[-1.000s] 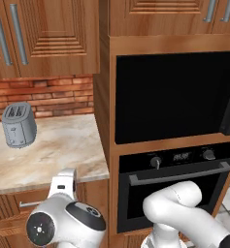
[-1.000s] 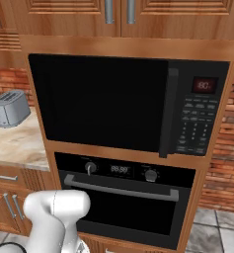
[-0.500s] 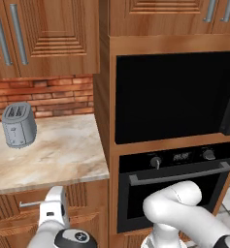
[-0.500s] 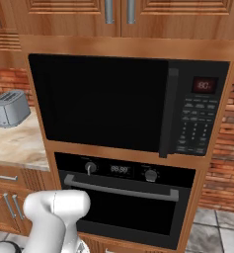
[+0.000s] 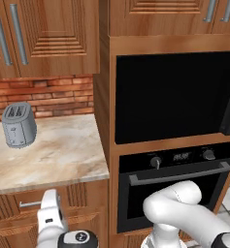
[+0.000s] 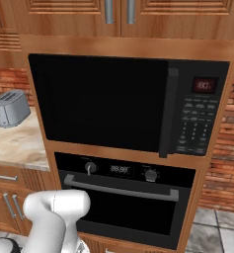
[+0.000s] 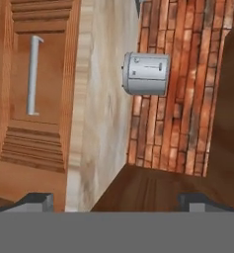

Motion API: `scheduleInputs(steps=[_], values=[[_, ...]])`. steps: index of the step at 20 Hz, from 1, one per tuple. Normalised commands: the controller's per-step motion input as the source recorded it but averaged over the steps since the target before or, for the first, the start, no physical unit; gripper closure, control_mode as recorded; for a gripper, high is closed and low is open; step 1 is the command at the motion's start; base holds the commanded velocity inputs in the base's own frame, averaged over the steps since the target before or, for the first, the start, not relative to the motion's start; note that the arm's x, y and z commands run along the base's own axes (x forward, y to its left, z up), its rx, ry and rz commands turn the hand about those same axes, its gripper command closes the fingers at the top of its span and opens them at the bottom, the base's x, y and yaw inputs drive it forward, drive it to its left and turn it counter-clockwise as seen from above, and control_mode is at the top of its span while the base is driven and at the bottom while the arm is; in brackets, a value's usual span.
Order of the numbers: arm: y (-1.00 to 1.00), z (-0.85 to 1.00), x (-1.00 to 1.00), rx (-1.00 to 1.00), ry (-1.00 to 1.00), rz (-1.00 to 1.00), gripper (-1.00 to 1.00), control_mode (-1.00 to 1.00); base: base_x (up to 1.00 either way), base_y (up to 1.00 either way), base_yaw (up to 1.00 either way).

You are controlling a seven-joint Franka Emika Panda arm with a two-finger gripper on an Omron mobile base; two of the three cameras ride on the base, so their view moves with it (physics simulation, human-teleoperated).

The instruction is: Take the tongs from the drawer on the left and place them on the dining counter next to the tray containing the hot dog.

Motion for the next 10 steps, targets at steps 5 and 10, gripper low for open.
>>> scheduleInputs(steps=[5, 10], values=[[0.12, -0.06, 0.21, 0.0, 0.0, 0.14, -1.0, -1.0, 0.0, 0.0, 0.0], [0.06, -0.01, 0.19, 0.0, 0.0, 0.05, -1.0, -1.0, 0.0, 0.0, 0.0]])
